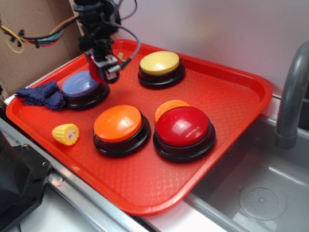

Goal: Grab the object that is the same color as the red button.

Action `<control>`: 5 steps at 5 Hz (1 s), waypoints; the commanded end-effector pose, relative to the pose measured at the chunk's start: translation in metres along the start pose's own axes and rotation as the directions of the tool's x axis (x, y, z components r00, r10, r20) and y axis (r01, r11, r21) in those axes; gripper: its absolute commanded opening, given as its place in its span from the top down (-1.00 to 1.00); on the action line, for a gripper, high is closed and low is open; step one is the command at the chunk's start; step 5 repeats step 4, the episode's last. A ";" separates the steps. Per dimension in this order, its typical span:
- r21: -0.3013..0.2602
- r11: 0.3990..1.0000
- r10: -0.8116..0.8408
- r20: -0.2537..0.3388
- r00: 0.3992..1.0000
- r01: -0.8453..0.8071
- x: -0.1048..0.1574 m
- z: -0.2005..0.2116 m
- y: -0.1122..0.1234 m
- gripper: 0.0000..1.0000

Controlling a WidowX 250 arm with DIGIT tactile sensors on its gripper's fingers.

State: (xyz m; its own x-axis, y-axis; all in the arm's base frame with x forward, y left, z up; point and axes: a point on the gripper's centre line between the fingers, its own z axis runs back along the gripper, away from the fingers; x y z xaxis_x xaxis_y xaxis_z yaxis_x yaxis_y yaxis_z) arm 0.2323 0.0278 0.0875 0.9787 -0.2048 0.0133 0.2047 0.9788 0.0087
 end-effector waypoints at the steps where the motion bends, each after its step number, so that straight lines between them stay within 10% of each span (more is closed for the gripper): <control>1: 0.005 0.998 0.062 0.017 0.998 -0.063 -0.006 0.061 -0.026 1.00; 5: -0.006 0.969 0.249 0.044 0.968 -0.249 -0.029 0.074 -0.050 1.00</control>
